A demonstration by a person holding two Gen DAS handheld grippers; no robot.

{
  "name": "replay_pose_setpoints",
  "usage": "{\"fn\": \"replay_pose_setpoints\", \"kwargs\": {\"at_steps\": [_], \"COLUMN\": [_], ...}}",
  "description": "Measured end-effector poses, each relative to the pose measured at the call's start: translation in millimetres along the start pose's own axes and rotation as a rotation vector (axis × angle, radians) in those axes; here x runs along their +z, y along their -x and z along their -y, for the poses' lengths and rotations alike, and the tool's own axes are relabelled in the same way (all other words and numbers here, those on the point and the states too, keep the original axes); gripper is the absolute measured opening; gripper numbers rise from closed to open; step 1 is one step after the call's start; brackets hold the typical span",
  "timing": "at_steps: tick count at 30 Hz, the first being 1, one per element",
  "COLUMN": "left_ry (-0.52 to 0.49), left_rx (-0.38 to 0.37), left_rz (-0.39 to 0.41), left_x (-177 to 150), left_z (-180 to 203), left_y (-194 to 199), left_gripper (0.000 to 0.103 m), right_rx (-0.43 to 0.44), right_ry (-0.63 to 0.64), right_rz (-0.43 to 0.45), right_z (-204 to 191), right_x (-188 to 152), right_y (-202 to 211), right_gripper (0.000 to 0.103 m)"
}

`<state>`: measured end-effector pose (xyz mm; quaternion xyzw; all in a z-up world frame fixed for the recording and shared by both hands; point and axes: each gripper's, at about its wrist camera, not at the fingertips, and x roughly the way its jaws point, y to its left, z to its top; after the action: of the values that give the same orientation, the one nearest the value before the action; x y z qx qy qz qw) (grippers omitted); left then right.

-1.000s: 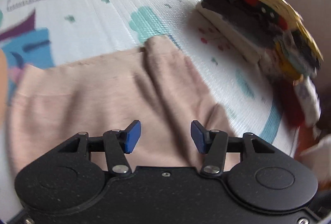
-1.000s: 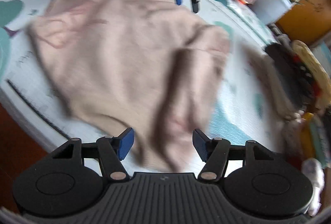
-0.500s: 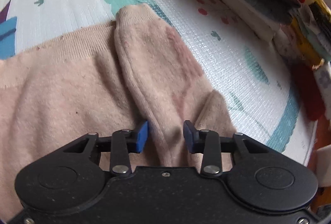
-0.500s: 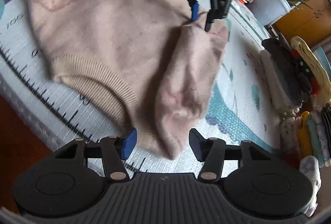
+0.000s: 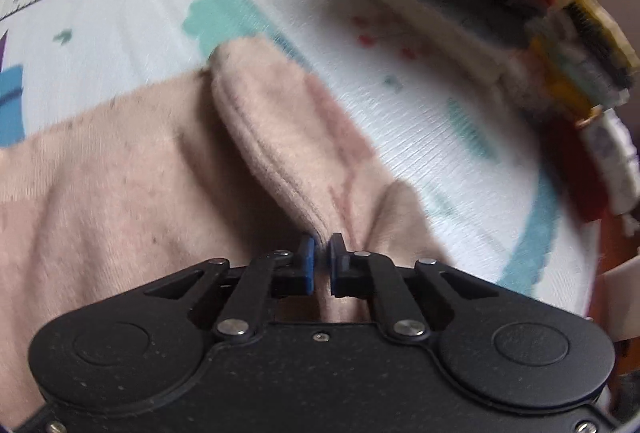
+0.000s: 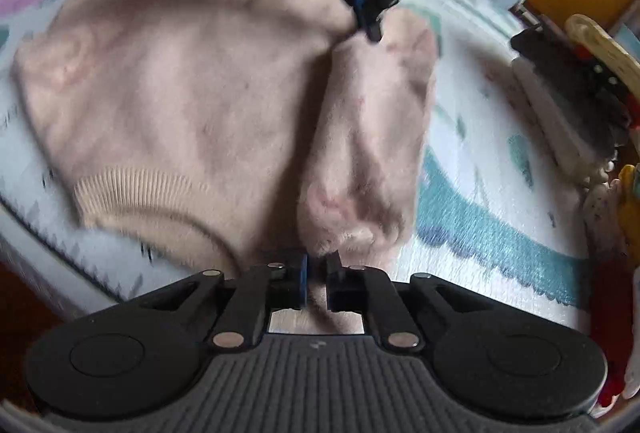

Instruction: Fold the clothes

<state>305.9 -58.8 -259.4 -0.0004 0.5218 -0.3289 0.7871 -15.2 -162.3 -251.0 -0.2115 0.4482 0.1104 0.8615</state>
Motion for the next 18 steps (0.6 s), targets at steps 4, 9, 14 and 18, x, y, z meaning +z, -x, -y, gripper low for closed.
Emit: {"fn": "replay_pose_setpoints", "kwargs": {"at_steps": [4, 9, 14, 18], "left_ry": [-0.005, -0.01, -0.024, -0.054], "left_rx": [0.03, 0.068, 0.025, 0.032], "left_rz": [-0.016, -0.036, -0.028, -0.024], "left_x": [-3.7, -8.4, -5.8, -5.7], "left_z": [-5.1, -11.5, -13.8, -6.9], "left_y": [-3.3, -7.4, -3.7, -2.3], "left_gripper": [0.005, 0.006, 0.007, 0.006], "right_rx": [0.067, 0.125, 0.118, 0.097], "right_ry": [0.018, -0.007, -0.012, 0.004], "right_rz": [0.038, -0.059, -0.057, -0.051], "right_z": [-14.4, -19.4, -20.8, -21.8], "right_x": [11.6, 5.5, 4.8, -0.3], "right_y": [6.3, -13.7, -14.8, -9.9], "right_gripper": [0.01, 0.011, 0.02, 0.021]}}
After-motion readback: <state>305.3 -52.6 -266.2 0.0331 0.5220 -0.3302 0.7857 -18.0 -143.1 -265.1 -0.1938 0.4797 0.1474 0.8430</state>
